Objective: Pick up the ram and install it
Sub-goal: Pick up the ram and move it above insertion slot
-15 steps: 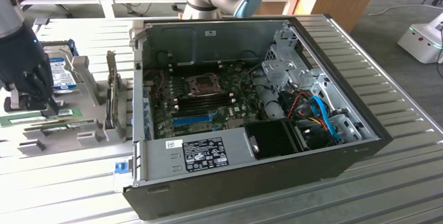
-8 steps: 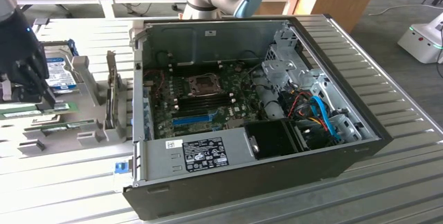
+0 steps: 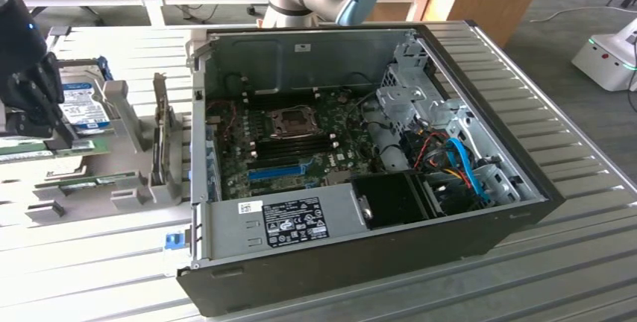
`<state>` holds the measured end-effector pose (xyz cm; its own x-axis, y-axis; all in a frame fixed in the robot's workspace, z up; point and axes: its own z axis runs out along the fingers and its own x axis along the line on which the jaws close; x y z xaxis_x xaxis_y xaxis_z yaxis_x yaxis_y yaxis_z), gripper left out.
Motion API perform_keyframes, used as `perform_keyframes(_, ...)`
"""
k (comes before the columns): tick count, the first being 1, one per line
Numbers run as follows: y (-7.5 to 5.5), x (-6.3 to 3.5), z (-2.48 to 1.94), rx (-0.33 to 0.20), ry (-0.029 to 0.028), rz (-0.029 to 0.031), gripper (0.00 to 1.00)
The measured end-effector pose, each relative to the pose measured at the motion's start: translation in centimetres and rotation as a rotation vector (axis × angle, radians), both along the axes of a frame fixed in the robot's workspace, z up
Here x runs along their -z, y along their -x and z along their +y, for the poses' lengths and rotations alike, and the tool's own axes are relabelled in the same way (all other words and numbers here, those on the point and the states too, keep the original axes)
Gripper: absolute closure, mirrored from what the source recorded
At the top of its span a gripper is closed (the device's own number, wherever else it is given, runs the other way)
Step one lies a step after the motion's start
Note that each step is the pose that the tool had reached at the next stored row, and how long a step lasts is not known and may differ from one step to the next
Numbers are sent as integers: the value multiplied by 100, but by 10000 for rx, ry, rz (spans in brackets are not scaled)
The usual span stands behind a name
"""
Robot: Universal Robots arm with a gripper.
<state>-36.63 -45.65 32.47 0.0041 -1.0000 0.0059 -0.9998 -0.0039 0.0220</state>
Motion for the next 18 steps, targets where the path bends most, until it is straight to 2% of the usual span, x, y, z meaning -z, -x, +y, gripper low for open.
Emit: perform_keyframes(18,-1,-348,0,0,0,0,88)
